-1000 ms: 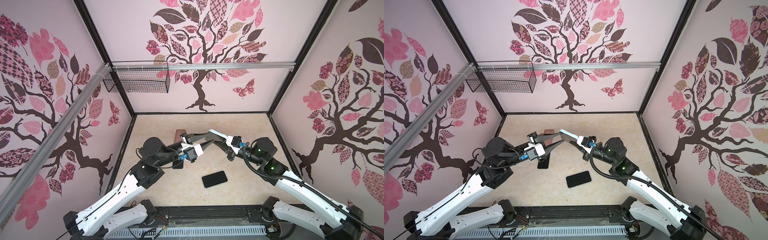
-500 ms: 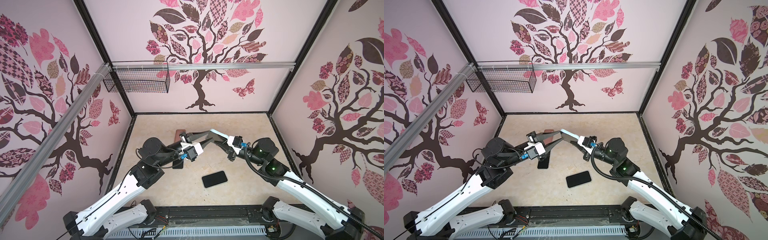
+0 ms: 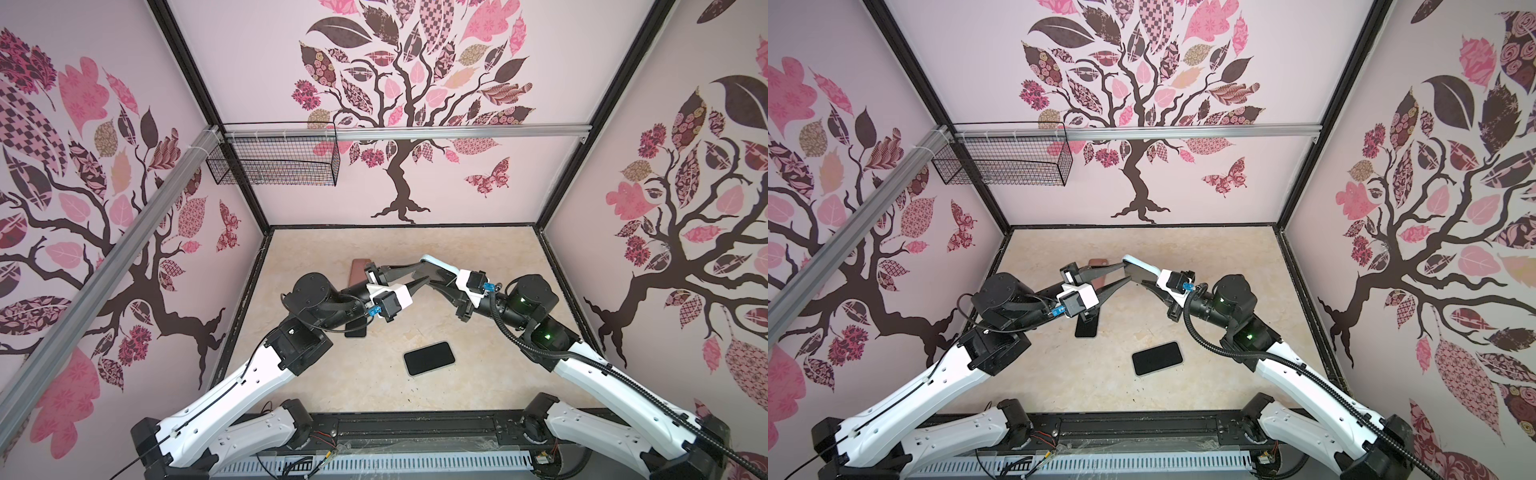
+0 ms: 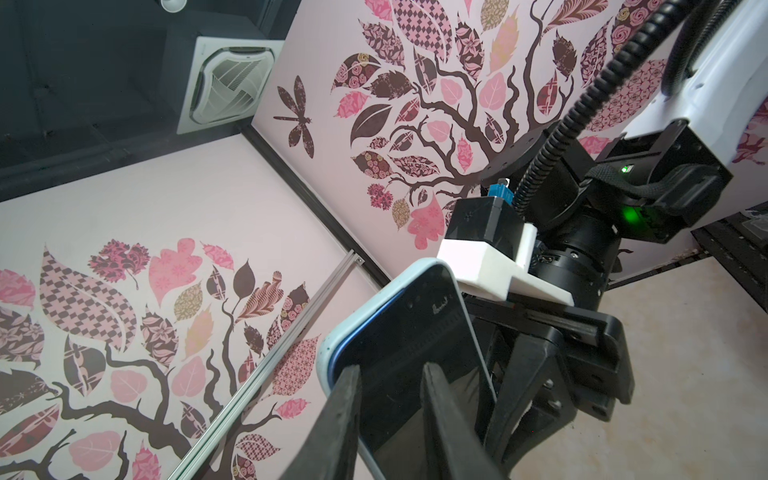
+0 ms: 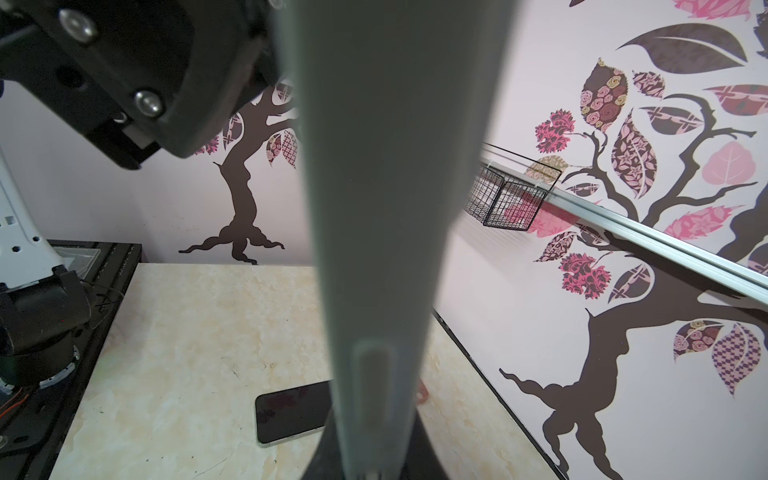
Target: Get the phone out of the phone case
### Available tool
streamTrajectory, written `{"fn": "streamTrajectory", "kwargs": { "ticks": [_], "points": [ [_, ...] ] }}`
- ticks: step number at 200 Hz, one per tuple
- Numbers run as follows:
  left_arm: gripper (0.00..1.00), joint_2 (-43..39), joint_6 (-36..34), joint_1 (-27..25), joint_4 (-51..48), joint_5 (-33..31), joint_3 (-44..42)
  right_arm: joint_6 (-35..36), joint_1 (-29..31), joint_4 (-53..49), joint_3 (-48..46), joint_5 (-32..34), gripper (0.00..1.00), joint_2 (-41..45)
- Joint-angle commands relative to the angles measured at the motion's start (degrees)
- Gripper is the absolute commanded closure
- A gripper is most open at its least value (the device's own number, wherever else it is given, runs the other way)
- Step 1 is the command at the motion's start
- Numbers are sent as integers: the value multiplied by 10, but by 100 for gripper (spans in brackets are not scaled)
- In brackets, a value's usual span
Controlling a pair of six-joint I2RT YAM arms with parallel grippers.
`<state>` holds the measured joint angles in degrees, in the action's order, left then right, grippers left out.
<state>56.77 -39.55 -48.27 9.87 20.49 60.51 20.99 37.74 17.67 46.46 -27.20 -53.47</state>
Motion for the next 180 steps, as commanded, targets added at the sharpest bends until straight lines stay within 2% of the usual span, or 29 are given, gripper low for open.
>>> {"fn": "streamTrajectory", "kwargs": {
  "ticks": [1,23,62,146,180],
  "points": [
    [71,8,-9,0,-18,-28,-2,15,7,19,42,-30,100,9],
    [71,6,-3,0,-10,-40,-2,16,10,20,40,-25,100,10],
    [69,-5,4,0,40,-69,-12,7,9,21,42,23,100,9],
    [69,2,10,-1,39,-67,-2,7,11,12,50,12,100,3],
    [69,8,15,-1,39,-69,2,31,19,-4,52,0,100,-1]
  ]
}}
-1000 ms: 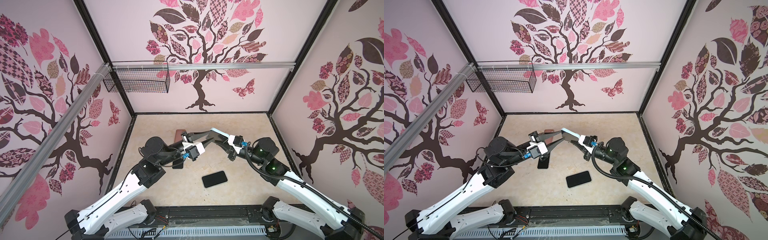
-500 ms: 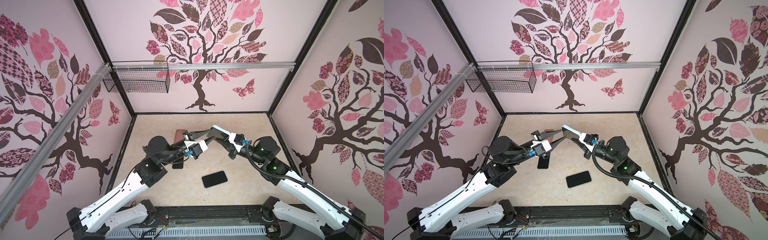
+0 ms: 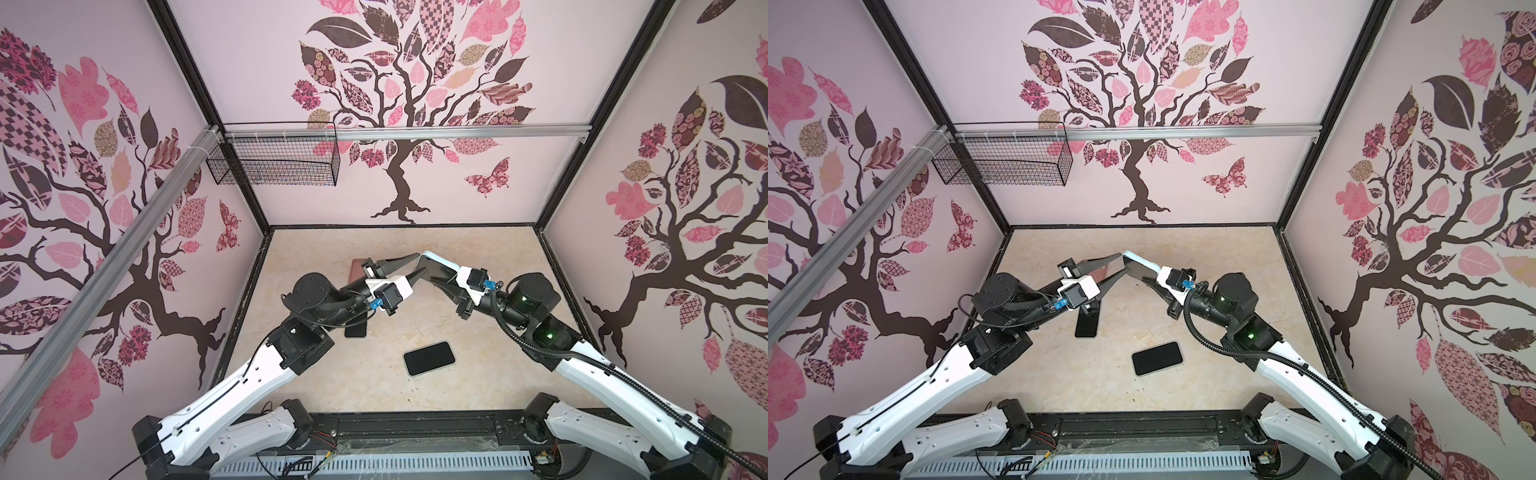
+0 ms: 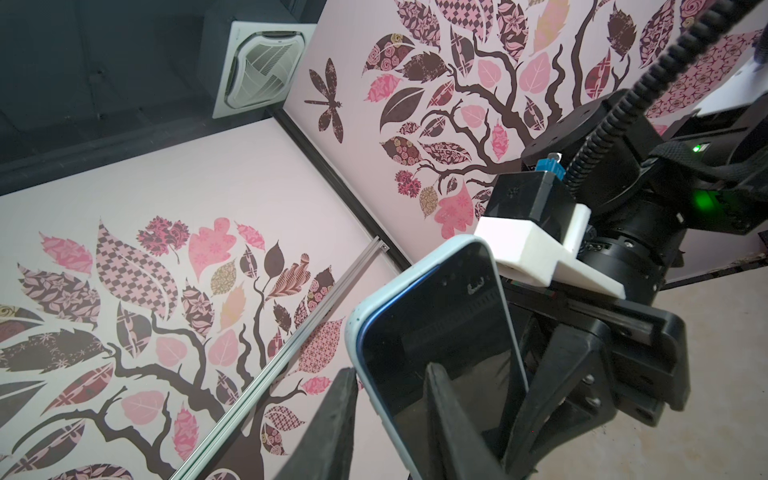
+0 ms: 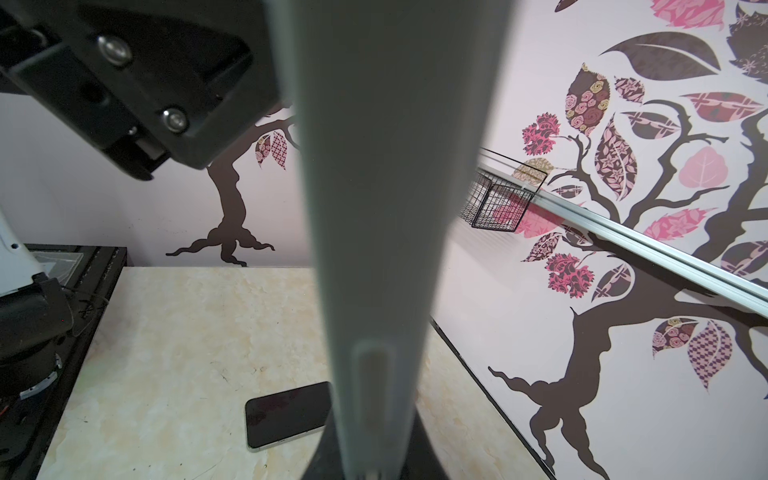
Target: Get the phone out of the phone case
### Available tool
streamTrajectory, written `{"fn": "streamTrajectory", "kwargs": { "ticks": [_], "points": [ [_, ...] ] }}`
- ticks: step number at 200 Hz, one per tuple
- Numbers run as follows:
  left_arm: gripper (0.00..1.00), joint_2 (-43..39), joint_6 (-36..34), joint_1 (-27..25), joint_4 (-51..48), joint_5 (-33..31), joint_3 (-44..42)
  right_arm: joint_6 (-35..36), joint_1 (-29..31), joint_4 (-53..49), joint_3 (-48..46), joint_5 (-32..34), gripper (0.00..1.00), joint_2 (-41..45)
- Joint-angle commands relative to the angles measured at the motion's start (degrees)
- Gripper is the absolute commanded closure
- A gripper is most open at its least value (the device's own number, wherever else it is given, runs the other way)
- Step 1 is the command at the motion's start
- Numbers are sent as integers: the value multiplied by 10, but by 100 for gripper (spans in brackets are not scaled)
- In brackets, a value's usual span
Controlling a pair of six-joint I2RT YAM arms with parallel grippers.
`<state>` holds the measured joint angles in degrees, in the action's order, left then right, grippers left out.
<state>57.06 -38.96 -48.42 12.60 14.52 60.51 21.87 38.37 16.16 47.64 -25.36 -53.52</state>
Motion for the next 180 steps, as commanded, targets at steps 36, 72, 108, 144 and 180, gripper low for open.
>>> {"fn": "streamTrajectory", "kwargs": {
  "ticks": [36,72,108,144,180],
  "points": [
    [69,5,11,0,6,-8,4,39,29,-3,46,-4,100,-6],
    [69,-2,13,-2,11,-27,-3,12,30,25,36,82,100,1],
    [65,4,6,-6,23,-56,-6,-6,30,19,46,153,100,-3],
    [64,12,-1,-10,29,-66,-5,-14,30,3,54,166,100,-8],
    [64,19,-6,-15,29,-65,-1,-16,30,-9,61,157,100,-13]
  ]
}}
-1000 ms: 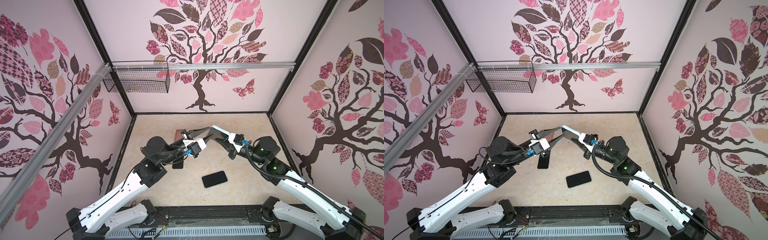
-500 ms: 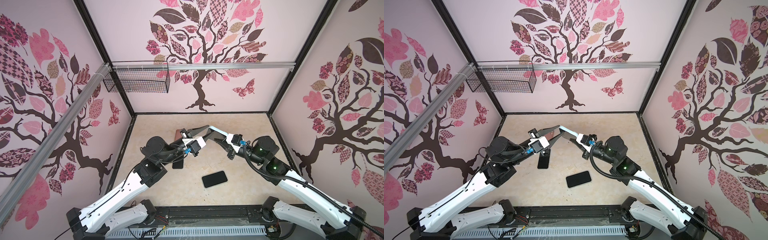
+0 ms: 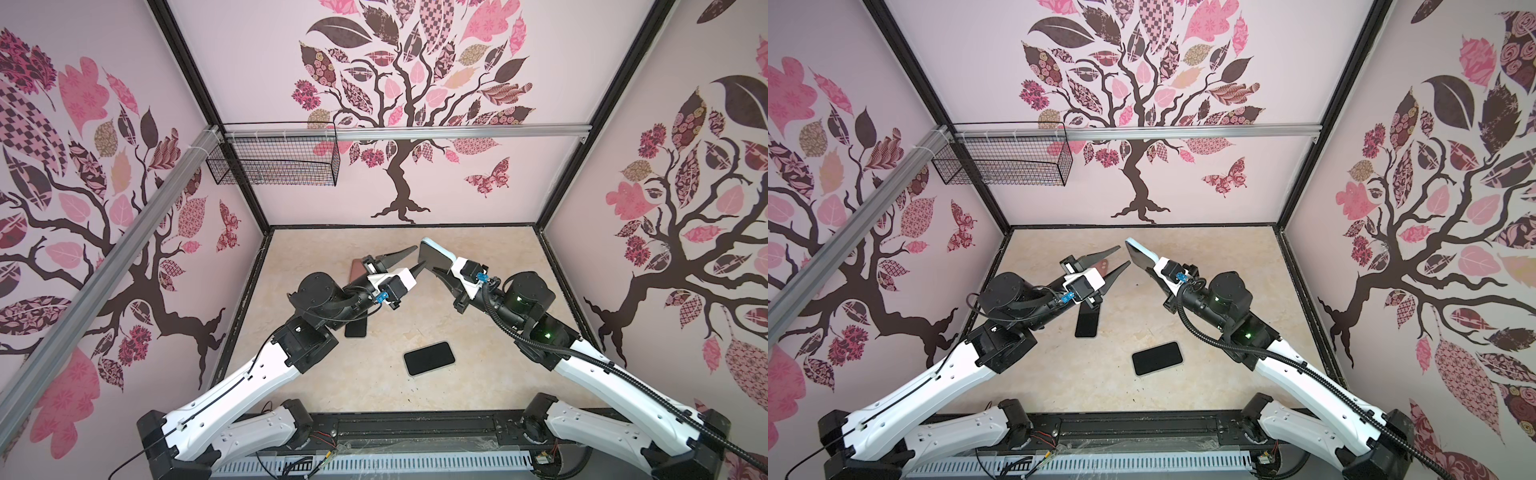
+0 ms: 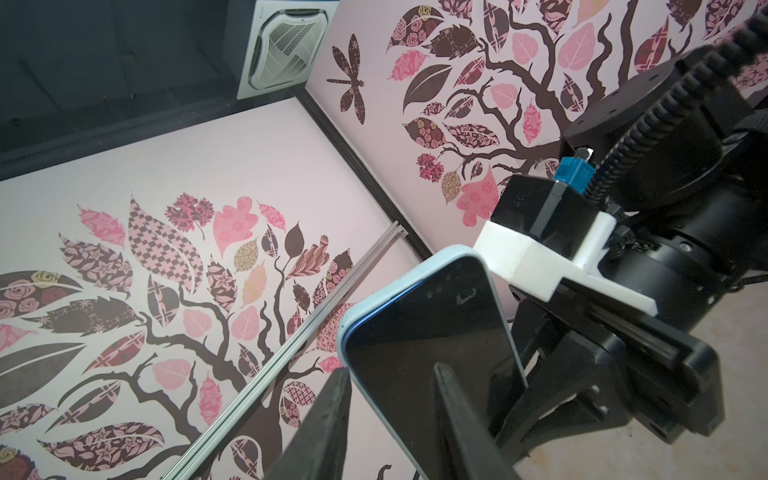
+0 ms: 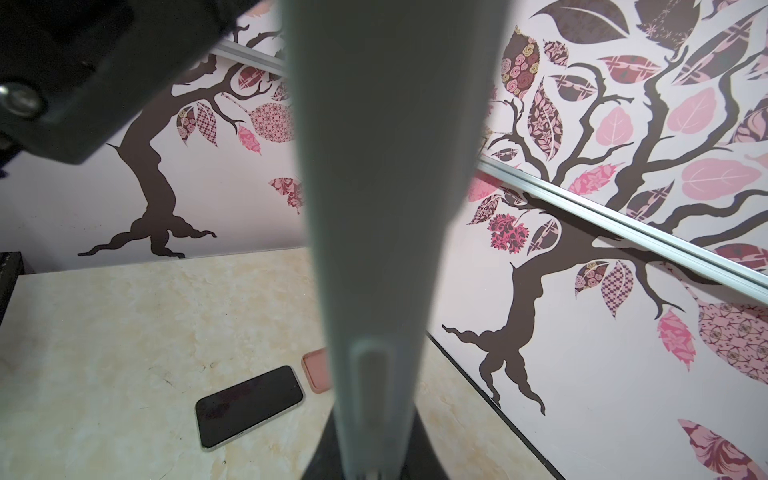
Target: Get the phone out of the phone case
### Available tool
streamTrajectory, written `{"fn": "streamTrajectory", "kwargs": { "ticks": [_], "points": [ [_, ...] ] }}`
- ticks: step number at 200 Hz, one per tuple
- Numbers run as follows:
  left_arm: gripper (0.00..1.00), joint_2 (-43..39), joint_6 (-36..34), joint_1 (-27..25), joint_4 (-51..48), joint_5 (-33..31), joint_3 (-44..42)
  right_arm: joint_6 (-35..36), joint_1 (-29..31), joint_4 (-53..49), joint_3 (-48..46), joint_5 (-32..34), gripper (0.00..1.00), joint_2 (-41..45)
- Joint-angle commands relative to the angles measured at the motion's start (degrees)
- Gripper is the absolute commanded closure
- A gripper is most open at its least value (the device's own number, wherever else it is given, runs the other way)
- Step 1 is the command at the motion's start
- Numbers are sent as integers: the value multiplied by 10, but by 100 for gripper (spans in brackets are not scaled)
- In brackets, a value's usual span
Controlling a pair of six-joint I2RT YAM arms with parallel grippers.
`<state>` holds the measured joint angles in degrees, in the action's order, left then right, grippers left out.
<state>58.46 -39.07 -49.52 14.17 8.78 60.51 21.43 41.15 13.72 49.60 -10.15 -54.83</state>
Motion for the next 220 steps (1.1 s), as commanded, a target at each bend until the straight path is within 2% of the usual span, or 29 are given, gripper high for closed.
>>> {"fn": "streamTrajectory", "kwargs": {
  "ticks": [1,125,186,220],
  "points": [
    [64,4,-4,-5,13,-8,-1,-12,3,16,41,4,100,0],
    [62,23,-5,-8,47,-75,7,-3,4,21,31,-23,100,6],
    [62,29,-5,-8,48,-70,9,-5,5,20,31,-29,100,5],
    [65,23,-4,-8,49,-65,3,-16,5,21,34,4,100,4]
  ]
}}
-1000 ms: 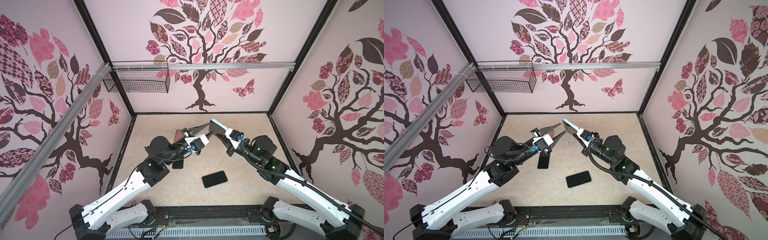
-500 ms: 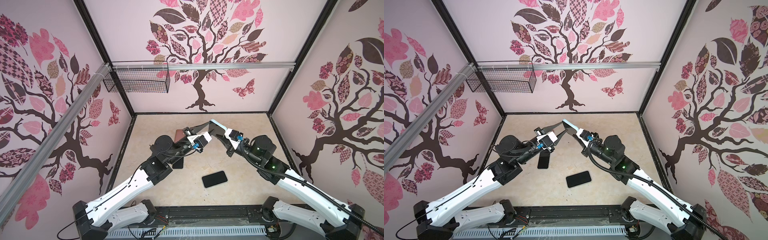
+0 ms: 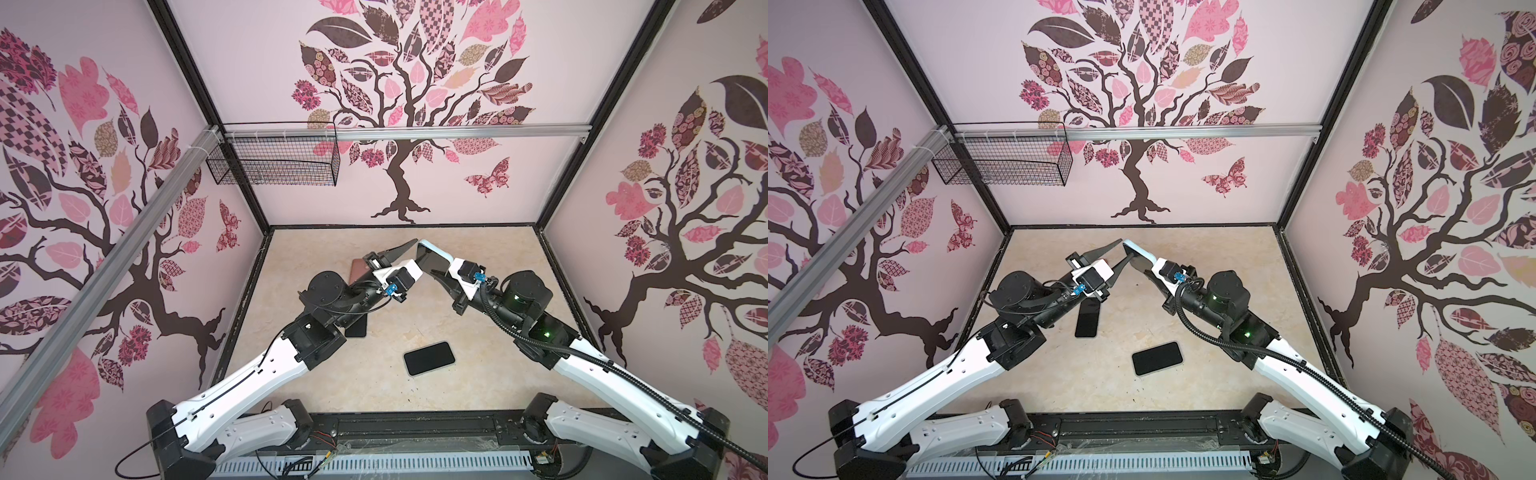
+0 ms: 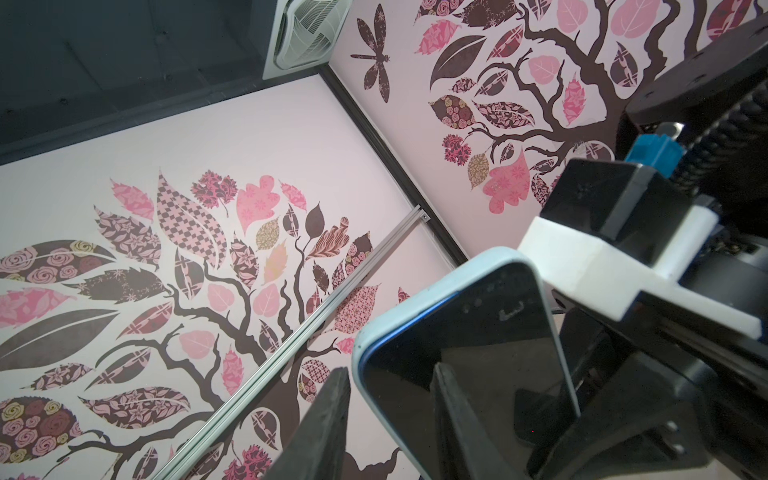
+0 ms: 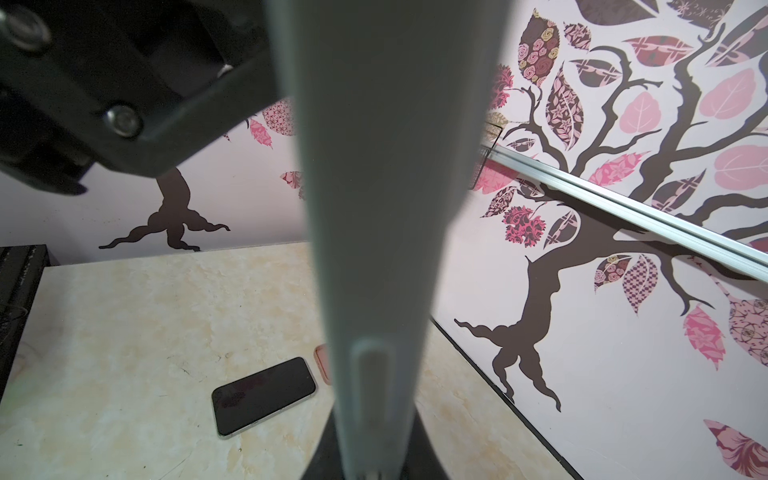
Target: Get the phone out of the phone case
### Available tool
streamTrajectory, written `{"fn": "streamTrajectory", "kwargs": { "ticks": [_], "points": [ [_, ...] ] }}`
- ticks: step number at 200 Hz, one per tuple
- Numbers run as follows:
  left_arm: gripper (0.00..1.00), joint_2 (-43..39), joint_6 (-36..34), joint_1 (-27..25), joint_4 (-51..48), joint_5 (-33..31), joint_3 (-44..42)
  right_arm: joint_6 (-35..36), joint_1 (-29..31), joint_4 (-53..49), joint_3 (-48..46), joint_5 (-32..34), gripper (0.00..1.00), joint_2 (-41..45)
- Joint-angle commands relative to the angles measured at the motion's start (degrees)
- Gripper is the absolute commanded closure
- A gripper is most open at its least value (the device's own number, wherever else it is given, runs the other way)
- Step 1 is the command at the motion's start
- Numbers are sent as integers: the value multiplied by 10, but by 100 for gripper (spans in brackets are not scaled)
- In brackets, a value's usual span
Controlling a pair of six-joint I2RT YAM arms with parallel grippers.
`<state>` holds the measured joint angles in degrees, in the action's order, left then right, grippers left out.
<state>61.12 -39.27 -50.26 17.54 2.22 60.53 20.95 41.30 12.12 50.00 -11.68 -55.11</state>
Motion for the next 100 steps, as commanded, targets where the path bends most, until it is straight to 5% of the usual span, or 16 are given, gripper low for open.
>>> {"fn": "streamTrajectory", "kwargs": {
  "ticks": [1,100],
  "points": [
    [65,-4,-1,-1,15,0,3,-11,4,37,31,20,100,7],
    [65,0,-6,-1,11,1,8,-6,7,25,40,-4,100,2]
  ]
}}
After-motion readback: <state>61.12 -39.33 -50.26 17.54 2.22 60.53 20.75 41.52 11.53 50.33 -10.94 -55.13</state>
